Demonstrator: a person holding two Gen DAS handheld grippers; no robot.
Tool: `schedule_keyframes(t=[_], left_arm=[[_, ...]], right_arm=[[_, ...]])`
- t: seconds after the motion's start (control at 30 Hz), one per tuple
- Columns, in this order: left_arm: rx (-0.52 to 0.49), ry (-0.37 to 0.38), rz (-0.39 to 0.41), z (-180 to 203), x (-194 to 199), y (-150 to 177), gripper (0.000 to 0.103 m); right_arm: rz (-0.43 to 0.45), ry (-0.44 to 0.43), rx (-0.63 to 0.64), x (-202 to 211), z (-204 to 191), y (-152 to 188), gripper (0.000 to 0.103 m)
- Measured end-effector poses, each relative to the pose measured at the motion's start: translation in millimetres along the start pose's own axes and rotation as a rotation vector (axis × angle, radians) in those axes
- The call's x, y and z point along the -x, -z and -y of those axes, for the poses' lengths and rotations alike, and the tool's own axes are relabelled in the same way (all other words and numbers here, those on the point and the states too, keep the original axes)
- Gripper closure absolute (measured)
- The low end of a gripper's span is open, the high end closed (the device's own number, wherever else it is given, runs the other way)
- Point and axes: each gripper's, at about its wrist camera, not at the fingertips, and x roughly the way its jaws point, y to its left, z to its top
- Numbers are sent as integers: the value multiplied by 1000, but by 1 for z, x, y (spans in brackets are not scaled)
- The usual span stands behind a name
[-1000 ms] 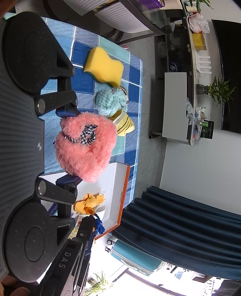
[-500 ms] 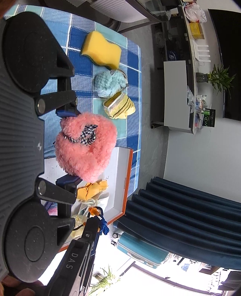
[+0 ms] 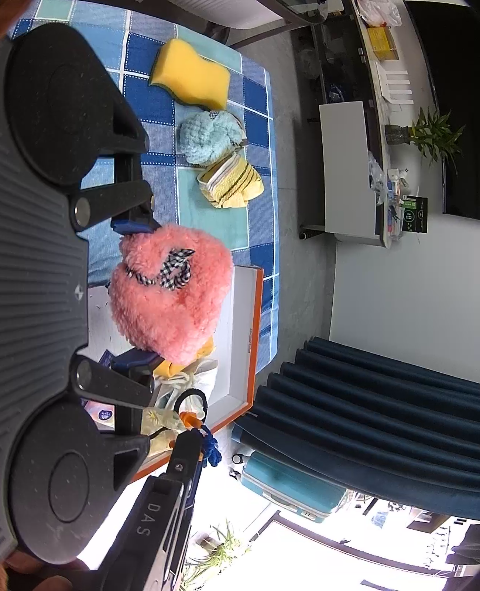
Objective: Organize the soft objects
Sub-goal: 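Carry the pink pouch with the left tool while the right tool carries the toy over the box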
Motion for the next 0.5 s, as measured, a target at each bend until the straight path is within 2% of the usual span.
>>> schedule_keyframes(t=[0.5], left_arm=[[-32,44,-11,22,-11,-5,45]], right_arm=[[16,31,-30,4,20,-4,91]])
